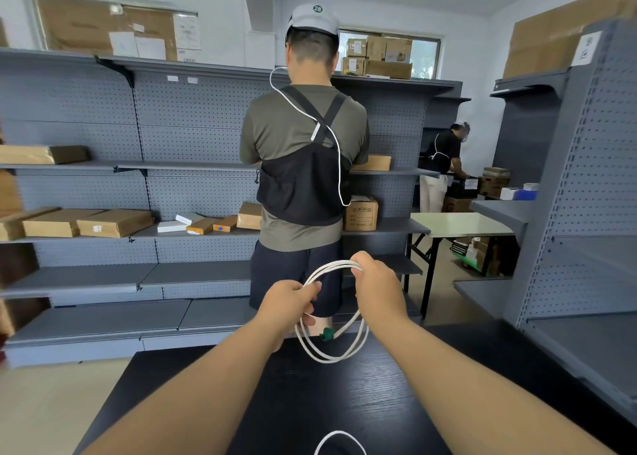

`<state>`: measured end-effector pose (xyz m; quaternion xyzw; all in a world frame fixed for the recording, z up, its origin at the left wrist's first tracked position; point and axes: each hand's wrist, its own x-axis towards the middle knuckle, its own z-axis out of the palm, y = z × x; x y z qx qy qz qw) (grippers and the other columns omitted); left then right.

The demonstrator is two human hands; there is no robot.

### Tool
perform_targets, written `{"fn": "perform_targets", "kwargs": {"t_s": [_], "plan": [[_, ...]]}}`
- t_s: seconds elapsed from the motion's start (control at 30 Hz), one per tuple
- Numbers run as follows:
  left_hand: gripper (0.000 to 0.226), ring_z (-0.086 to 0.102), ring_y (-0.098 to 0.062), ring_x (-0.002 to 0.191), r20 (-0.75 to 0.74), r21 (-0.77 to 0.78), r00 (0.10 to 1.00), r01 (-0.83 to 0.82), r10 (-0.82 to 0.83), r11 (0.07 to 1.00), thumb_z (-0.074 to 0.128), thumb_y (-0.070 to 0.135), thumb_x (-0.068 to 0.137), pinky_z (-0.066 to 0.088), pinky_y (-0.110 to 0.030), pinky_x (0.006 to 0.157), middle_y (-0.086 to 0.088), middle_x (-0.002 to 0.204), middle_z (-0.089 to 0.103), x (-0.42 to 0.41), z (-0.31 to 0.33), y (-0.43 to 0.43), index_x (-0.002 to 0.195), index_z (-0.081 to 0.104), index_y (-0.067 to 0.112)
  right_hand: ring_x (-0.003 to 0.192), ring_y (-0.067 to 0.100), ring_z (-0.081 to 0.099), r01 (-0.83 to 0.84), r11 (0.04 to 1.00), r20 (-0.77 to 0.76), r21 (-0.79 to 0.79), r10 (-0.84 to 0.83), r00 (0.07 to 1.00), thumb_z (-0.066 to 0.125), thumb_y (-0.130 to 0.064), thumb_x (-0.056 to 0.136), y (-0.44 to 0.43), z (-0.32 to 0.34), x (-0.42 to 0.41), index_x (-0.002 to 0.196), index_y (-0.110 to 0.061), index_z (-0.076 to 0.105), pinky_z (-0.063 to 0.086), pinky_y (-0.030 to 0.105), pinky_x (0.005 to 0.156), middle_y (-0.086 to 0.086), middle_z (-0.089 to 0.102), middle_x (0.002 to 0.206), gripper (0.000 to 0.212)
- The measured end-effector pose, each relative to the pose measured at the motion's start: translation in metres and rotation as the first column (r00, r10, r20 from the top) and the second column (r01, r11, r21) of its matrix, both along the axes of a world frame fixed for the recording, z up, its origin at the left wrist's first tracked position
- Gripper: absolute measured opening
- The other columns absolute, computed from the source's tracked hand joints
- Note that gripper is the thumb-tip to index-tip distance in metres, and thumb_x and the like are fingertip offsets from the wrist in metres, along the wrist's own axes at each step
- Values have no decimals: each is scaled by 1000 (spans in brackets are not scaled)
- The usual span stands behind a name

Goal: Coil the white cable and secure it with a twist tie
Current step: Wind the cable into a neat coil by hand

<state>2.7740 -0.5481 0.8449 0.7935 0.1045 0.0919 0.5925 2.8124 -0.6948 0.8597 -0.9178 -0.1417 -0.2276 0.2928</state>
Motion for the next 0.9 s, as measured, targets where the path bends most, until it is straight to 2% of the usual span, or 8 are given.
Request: {"fn": "perform_targets", "kwargs": {"t_s": [0.1, 0.23, 0.33, 0.53, 0.67, 0.73, 0.83, 0.9], "plan": [[21, 58, -12, 46, -27, -111, 997, 71, -75, 991, 62, 24, 87, 48, -24, 52, -3, 62, 55, -2, -1, 6, 73, 60, 8, 70, 23, 46, 13, 997, 71, -72, -8, 997, 36, -14, 98, -5, -3, 1, 100, -17, 49, 23, 23, 47, 5, 48, 82, 13], [14, 58, -7, 49, -21, -111, 991, 129, -132, 985, 63, 10, 85, 46, -15, 49, -7, 65, 58, -5, -6, 11, 72, 60, 6, 70, 25, 47, 31, 996, 90, -78, -24, 996, 36, -14, 97, -9, -4, 3, 100, -16, 49, 30, 30, 53, 6, 48, 82, 14], [8, 62, -13, 61, -51, -123, 989, 134, -141, 983, 60, 7, 85, 49, -16, 53, -11, 72, 63, -7, -9, 12, 77, 61, 5, 69, 24, 47, 36, 996, 85, -76, -29, 996, 37, -14, 98, -10, -5, 2, 100, -16, 50, 31, 29, 54, 6, 47, 82, 13], [26, 63, -17, 62, -47, -92, 996, -82, 78, 992, 52, 37, 93, 50, -25, 53, -4, 78, 65, -5, -9, -1, 89, 55, 11, 73, 25, 50, 43, 999, 43, 17, -43, 998, 35, -15, 99, -6, -6, 1, 101, -14, 51, 31, 28, 54, 8, 51, 85, 17], [32, 66, -20, 61, -27, -242, 978, -209, 209, 947, 57, 48, 86, 56, -43, 78, -7, 83, 60, -2, -14, -11, 86, 53, 16, 77, 26, 54, 53, 991, -14, 125, -52, 999, 32, -16, 100, -2, -6, -1, 100, -13, 51, 45, 33, 59, 11, 54, 86, 20], [38, 67, -20, 61, -50, -275, 967, -255, 251, 927, 59, 54, 81, 56, -46, 80, -7, 81, 62, -1, -15, -14, 84, 54, 16, 77, 27, 56, 57, 986, -29, 156, -53, 998, 33, -17, 100, -1, -6, -2, 102, -12, 51, 49, 35, 63, 11, 55, 87, 19], [49, 63, -19, 60, -106, -315, 967, -253, 232, 915, 60, 60, 78, 58, -39, 73, -6, 79, 62, -2, -12, -18, 85, 60, 11, 79, 29, 58, 57, 975, -57, 213, -46, 997, 35, -18, 100, 0, -5, -4, 103, -12, 52, 54, 39, 68, 12, 55, 89, 18], [50, 53, -17, 54, -110, -359, 982, -181, 151, 916, 62, 58, 78, 55, -28, 55, -6, 76, 55, -5, -8, -18, 85, 63, 8, 81, 32, 59, 73, 962, -96, 263, -49, 994, 36, -17, 100, -1, -4, -3, 102, -12, 52, 55, 44, 71, 14, 56, 90, 17]]}}
